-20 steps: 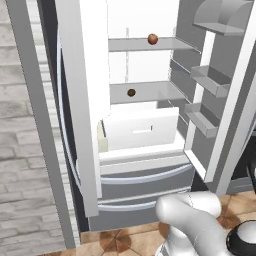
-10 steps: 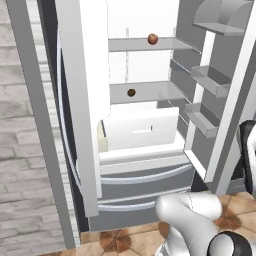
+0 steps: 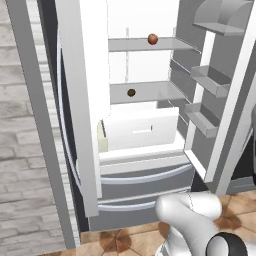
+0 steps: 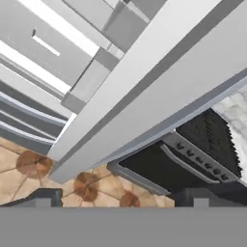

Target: Retrieve the peach and kiwi from the fridge and place them into the bowl on the dining table.

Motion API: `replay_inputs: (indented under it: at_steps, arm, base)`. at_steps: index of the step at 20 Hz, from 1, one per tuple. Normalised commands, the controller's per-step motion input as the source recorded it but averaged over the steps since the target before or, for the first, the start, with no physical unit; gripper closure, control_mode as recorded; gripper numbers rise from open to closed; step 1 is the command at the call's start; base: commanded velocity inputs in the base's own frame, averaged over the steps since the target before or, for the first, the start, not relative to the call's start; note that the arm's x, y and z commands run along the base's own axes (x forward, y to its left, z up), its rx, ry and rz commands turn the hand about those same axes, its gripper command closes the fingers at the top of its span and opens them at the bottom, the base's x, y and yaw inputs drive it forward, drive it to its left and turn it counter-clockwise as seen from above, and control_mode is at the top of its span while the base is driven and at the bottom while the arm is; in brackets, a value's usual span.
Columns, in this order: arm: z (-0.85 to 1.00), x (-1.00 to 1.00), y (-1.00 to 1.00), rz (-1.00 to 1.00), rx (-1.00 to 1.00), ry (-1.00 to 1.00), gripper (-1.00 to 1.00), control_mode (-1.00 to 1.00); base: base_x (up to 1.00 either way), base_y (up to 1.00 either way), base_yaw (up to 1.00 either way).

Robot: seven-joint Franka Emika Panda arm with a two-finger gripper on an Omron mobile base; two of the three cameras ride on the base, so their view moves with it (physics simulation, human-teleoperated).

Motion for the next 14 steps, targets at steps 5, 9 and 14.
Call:
replay_inputs:
  at_steps: [5,9,14]
  arm:
    - [-0.29,-0.16,0.89,0.0,0.39,-0.11,-1.0,-1.0]
    - [-0.08,-0.17,1.0,0.0,0.23,-0.01,-1.0,-1.0]
    - [0.0,-0.07,0.77,-0.02,0.19,0.0,-1.0,-1.0]
  base:
    - [0.0,0.0,0.0]
    - [0.0,0.0,0.0]
    - [0.0,0.0,0.0]
